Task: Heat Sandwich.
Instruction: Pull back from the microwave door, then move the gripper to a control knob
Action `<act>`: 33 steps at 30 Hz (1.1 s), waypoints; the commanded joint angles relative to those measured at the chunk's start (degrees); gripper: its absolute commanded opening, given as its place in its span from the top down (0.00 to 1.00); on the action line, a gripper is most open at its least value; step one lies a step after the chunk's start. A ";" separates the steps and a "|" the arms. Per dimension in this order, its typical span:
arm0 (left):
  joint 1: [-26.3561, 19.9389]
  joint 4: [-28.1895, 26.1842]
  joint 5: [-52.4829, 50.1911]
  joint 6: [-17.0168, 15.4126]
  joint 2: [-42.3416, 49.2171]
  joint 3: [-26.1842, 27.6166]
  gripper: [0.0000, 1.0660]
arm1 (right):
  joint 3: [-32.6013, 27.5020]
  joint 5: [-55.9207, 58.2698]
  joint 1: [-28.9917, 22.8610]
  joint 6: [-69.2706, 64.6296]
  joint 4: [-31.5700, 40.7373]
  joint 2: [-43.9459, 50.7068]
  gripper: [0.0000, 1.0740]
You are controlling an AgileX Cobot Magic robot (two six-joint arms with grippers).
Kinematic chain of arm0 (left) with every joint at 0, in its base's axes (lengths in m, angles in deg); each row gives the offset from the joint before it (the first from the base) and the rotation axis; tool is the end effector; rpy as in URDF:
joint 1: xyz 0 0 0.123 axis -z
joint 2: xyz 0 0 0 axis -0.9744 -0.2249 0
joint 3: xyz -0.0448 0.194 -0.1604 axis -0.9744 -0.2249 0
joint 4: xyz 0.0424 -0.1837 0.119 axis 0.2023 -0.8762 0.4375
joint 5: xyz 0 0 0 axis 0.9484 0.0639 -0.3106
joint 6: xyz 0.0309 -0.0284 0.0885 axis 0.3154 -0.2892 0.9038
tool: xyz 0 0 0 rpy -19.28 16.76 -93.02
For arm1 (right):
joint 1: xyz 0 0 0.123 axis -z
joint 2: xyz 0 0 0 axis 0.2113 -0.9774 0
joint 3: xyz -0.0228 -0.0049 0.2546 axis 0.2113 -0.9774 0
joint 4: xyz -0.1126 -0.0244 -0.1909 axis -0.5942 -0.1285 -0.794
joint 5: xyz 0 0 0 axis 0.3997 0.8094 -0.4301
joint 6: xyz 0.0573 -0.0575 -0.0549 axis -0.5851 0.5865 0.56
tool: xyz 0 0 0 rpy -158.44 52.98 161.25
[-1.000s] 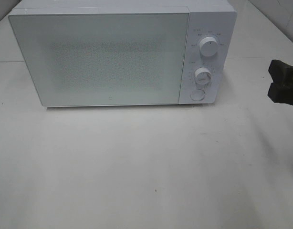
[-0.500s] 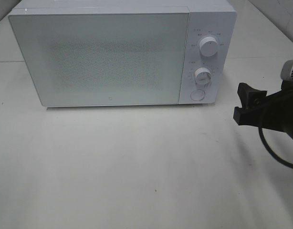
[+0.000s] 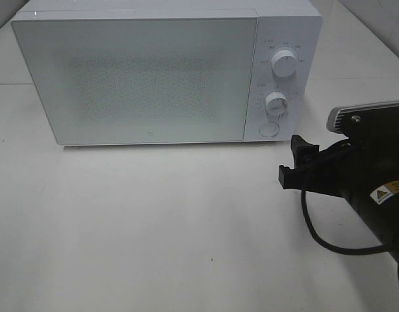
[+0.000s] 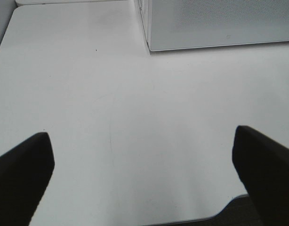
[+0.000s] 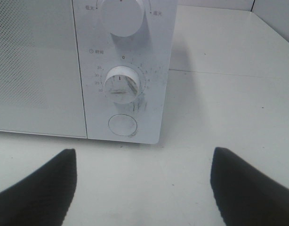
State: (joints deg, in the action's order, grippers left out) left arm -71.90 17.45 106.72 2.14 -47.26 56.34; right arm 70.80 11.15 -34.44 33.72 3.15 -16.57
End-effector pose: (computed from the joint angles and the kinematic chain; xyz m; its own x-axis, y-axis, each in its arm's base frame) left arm 0.0011 -0.0043 0.2630 -0.4546 0.0360 -0.8900 0.1245 0.9919 -0.0235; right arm 0.1912 0.1032 0.1524 -0.1608 -0.0978 -0.9821 -0.0465 0.9947 -0.0915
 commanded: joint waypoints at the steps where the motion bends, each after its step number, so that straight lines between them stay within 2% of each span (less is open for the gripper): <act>1: -0.06 -0.23 -0.80 -0.40 0.97 -0.11 0.08 | 1.26 -3.09 -0.29 -0.23 0.52 -1.15 0.30; 26: -0.06 -0.23 -0.80 -0.40 0.97 -0.11 0.08 | 1.78 -3.84 -0.11 -0.86 0.46 -2.46 0.30; 33: -0.06 -0.23 -0.80 -0.40 0.97 -0.11 0.08 | 5.73 -4.87 0.00 -0.92 0.29 -8.14 0.30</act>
State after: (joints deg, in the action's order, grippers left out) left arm -71.90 17.45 106.72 2.09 -47.26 56.34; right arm 74.75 10.86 -34.61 33.38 4.07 -23.39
